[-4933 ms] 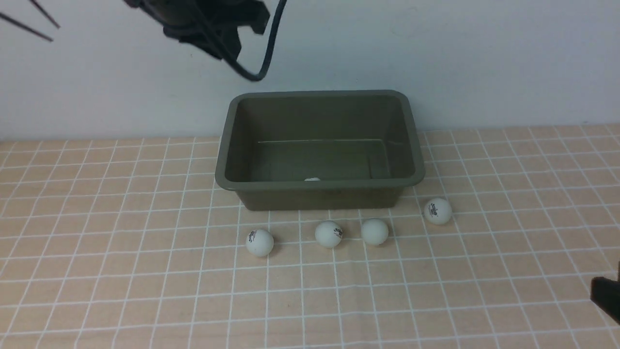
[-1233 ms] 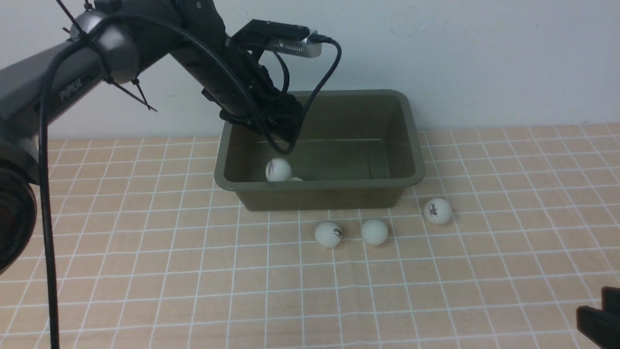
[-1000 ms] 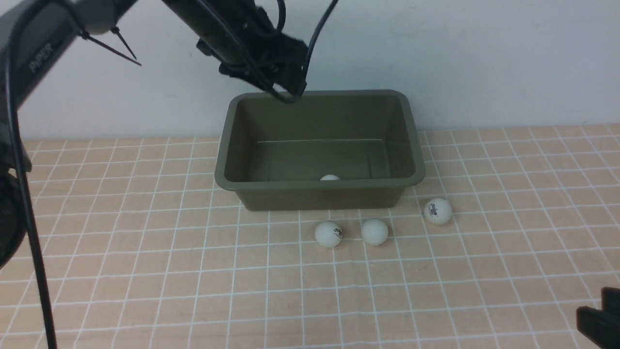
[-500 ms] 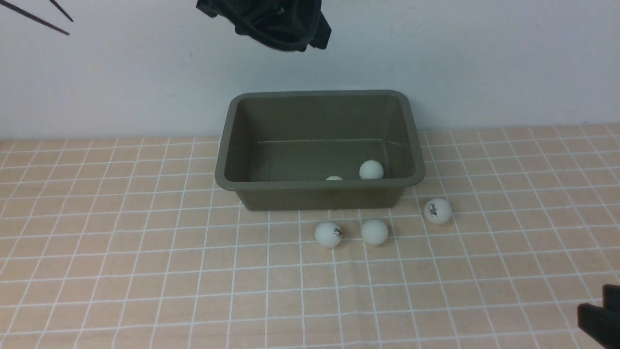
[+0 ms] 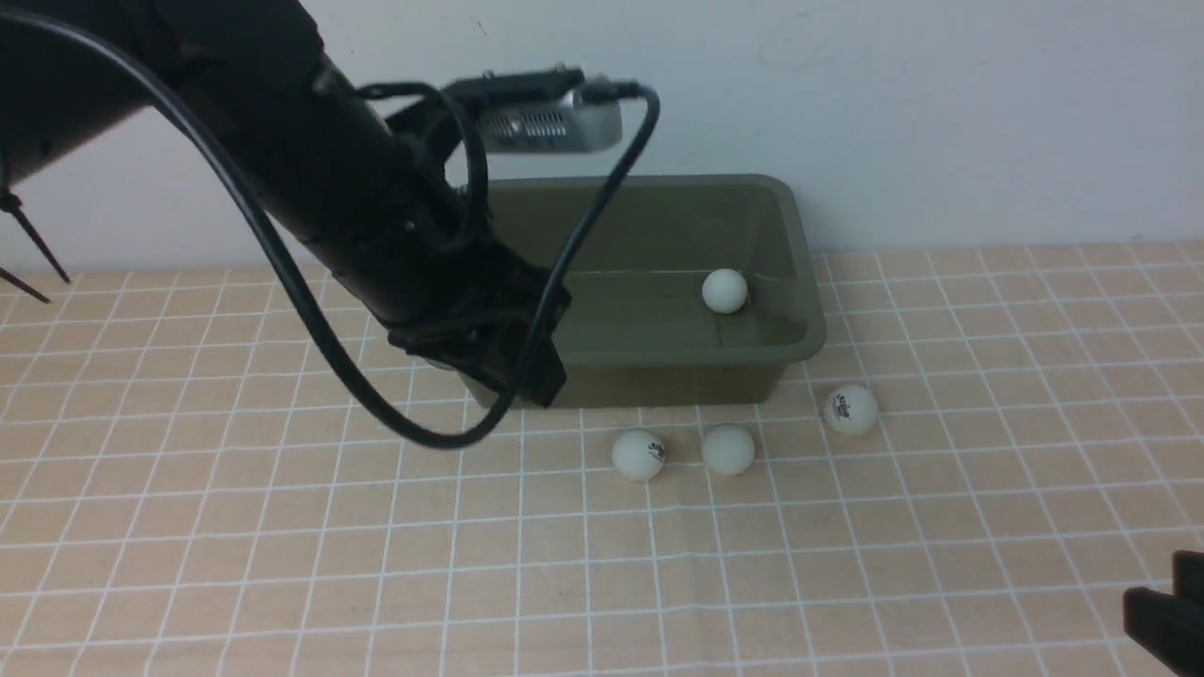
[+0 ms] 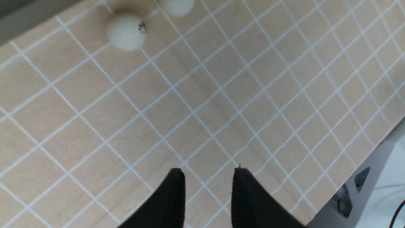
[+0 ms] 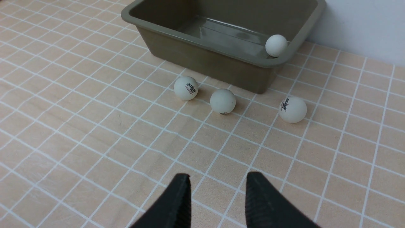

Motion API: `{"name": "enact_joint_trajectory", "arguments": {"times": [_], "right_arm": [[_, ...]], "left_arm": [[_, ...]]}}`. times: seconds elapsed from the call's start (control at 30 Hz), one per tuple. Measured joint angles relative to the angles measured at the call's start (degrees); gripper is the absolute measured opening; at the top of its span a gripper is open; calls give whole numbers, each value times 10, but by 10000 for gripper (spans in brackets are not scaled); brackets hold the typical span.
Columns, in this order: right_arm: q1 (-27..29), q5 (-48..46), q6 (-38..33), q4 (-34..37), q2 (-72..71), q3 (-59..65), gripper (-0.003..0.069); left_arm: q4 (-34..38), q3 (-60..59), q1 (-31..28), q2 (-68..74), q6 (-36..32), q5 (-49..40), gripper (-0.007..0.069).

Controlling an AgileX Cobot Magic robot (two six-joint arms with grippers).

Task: Put the table tennis balls into the box on the light coffee tablecloth.
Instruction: 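Reach for and grasp a ping pong ball on the table beside the basket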

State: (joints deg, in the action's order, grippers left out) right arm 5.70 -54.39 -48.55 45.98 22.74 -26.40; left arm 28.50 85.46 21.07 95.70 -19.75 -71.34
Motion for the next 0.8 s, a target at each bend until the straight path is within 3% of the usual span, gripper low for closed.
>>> {"name": "enact_joint_trajectory", "arguments": {"times": [0.13,0.37,0.53,0.8], "right_arm": [[0,10,0,1,0,0,231],[0,12,0,9,0,0,231],[0,11,0,13,0,0,231],[0,8,0,13,0,0,231]], "left_arm": [[-4,-6,30,45,-40,24,175],[-50,-8,72,128,-68,174,288],[-37,-8,75,146,-30,253,364],[-37,-8,75,148,44,289,373]]}}
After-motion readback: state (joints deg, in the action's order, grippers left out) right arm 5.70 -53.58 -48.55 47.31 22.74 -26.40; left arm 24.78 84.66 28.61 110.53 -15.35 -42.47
